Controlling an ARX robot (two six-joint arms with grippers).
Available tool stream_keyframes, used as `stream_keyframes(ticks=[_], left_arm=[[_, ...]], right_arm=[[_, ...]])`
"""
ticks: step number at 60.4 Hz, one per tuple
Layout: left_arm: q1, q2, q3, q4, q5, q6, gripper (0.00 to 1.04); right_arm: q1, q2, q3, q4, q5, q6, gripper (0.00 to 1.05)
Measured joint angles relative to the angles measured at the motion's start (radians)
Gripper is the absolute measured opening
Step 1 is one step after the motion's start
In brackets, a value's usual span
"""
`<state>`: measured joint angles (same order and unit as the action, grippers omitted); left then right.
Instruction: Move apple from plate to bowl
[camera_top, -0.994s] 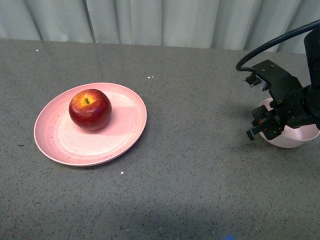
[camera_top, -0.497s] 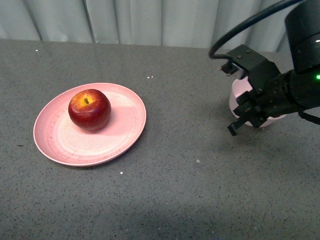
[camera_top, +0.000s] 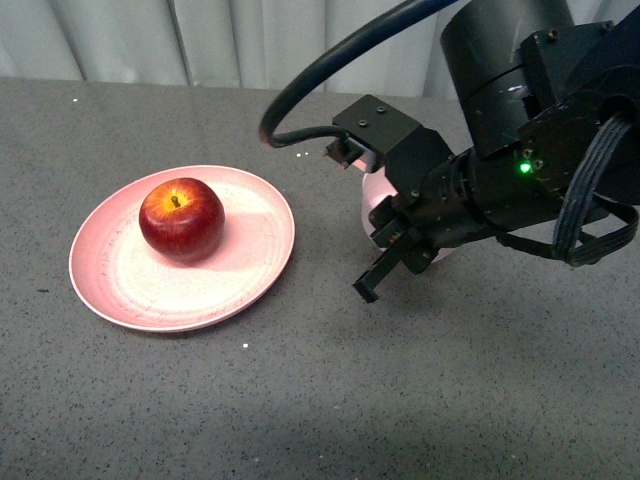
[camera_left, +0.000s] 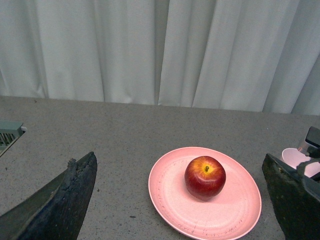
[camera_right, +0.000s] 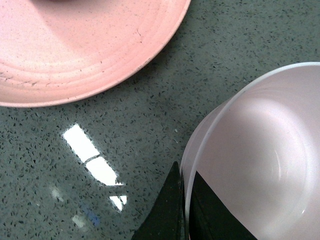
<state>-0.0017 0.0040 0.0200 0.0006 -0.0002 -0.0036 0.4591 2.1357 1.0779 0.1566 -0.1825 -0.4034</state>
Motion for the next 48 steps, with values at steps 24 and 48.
stream_keyframes(ticks=[24, 48], left_arm=[[0.000, 0.000, 0.000, 0.000, 0.000, 0.000, 0.98], [0.000, 0.000, 0.000, 0.000, 0.000, 0.000, 0.98]], right_arm=[[0.024, 0.066, 0.034, -0.006, 0.016, 0.036, 0.11], [-0.003, -0.053, -0.032, 0.068, -0.007, 0.121, 0.79]])
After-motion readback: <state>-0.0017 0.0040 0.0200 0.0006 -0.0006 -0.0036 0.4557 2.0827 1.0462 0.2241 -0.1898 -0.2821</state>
